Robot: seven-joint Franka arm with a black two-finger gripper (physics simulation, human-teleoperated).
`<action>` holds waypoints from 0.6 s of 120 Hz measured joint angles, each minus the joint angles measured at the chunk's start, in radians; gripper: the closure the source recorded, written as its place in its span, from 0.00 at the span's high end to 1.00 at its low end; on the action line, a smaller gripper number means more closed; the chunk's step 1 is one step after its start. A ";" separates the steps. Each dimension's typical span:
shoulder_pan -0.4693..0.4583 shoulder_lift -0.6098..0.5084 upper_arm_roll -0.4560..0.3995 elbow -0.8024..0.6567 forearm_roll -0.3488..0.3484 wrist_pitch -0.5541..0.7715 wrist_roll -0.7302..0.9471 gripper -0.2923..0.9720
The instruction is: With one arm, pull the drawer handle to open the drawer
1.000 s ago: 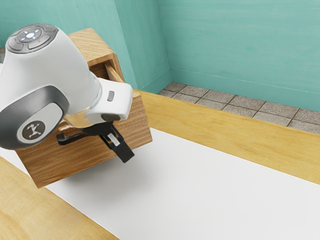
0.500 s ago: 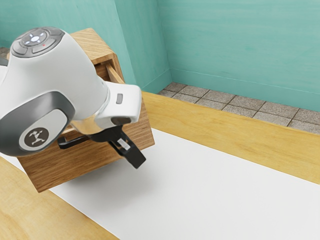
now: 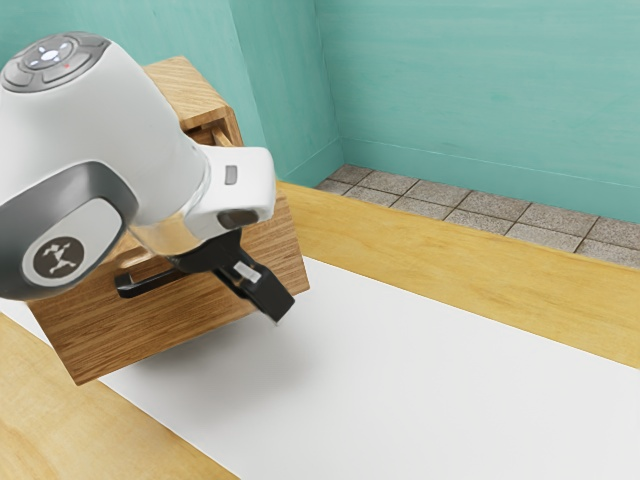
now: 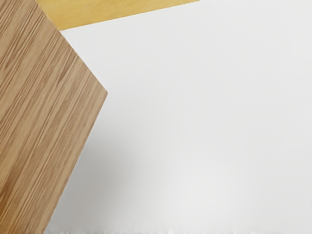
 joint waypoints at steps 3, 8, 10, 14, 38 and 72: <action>-0.001 0.000 -0.002 0.003 -0.010 -0.005 -0.010 0.67; -0.002 0.000 -0.005 0.008 -0.020 -0.012 -0.026 0.69; -0.002 0.000 -0.006 0.009 -0.023 -0.014 -0.032 0.71; -0.003 0.000 -0.007 0.014 -0.026 -0.019 -0.044 0.76; 0.021 -0.030 -0.078 0.051 -0.019 -0.046 -0.107 0.75; -0.231 0.139 0.233 0.311 -0.055 -0.187 -0.551 0.77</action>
